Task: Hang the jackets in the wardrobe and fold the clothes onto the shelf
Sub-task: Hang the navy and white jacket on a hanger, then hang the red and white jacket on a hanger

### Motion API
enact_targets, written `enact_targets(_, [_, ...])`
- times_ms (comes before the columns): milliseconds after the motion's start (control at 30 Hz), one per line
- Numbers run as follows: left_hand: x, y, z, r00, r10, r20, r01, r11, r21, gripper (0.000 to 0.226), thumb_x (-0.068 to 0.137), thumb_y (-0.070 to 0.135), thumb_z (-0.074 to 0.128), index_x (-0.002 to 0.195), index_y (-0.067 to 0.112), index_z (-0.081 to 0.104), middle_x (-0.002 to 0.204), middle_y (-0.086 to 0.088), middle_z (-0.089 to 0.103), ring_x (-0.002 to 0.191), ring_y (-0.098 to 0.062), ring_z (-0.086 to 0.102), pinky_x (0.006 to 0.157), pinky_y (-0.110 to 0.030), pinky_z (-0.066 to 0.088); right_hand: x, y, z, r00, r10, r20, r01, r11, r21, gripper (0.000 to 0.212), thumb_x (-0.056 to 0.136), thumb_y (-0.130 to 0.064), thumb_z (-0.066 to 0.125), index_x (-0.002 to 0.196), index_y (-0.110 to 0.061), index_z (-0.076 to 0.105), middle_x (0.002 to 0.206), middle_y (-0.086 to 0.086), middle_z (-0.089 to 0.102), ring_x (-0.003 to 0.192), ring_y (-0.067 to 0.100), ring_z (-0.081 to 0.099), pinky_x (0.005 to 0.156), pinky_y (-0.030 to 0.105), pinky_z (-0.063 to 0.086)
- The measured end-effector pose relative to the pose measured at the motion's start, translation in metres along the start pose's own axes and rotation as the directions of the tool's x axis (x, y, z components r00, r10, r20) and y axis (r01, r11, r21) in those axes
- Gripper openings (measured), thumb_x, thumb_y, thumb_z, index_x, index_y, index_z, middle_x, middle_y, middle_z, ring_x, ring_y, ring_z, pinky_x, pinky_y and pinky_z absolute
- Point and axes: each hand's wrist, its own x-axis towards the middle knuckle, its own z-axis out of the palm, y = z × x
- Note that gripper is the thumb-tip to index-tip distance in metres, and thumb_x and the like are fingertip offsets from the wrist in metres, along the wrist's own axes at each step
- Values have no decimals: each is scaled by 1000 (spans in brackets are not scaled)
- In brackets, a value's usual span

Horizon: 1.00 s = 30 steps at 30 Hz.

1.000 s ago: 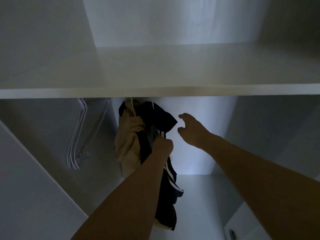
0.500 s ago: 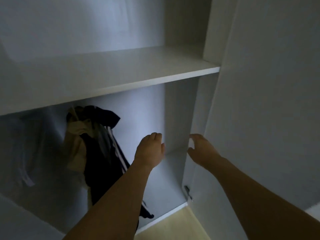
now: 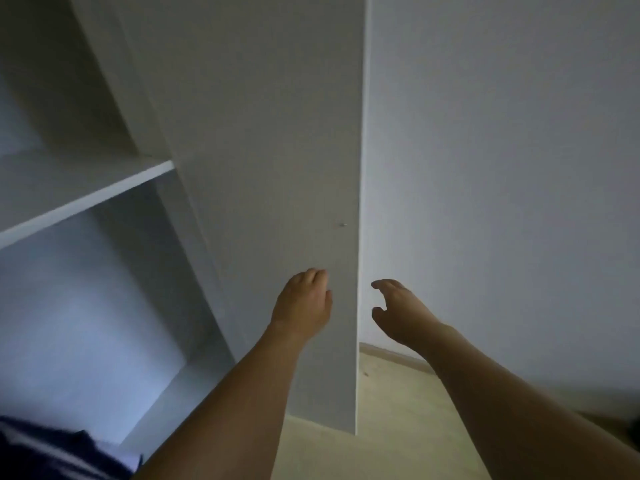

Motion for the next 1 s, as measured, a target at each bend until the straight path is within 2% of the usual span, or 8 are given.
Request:
enact_targets(100, [12,94,12,987,161,15,-161,987,-14,40,100,28,42,134,9,48,135,-9,52,121,-28,49,101,-37,39,-56,80,-41,986,132,-99,-131,991,15,54,92,-17,50,145,-13,38,150,2,38,128,21,47,108,30,35])
enact_targets(233, [11,246,29,938,347,16,-346,937,-50,41,101,27,39,137,9,44,142,-8,47,126,-29,45,104,-37,36,-153,198,-99,933,290,-212,-291,956,28,55,91,-16,50,144,-12,38,151,4,37,133,23,42,110,32,34])
enact_targets(400, [-17,435,49,864,503,8,-500,860,-96,43,101,25,37,139,8,43,143,-11,46,127,-29,44,108,-37,33,-287,332,-161,851,443,-282,-440,895,80,56,92,-18,50,145,-14,37,151,4,35,132,24,42,107,35,34])
enact_targets(633, [-49,636,77,764,642,53,-634,764,-118,46,101,29,38,142,7,42,142,-13,47,126,-30,47,106,-38,35,-419,466,-221,728,600,-331,-579,797,170,53,92,-18,50,144,-14,39,150,7,37,135,26,38,108,36,32])
enact_targets(800, [-51,756,119,728,676,119,-664,737,-127,48,101,31,38,143,8,42,144,-13,45,127,-30,45,108,-38,33,-478,567,-255,668,679,-305,-642,733,226,57,94,-19,52,148,-15,33,155,6,30,139,24,34,111,34,30])
enact_targets(900, [-51,837,154,704,694,151,-676,719,-157,45,101,30,39,140,9,44,143,-11,46,126,-30,46,107,-36,33,-512,633,-280,628,719,-296,-682,693,235,57,93,-19,51,147,-14,34,154,5,31,133,24,40,107,32,33])
enact_targets(1000, [-60,929,178,638,744,199,-723,668,-177,44,100,32,40,138,11,46,142,-10,47,125,-29,47,107,-36,33,-558,693,-308,581,760,-290,-721,646,251,56,92,-18,53,145,-13,37,152,6,35,134,24,39,107,30,32])
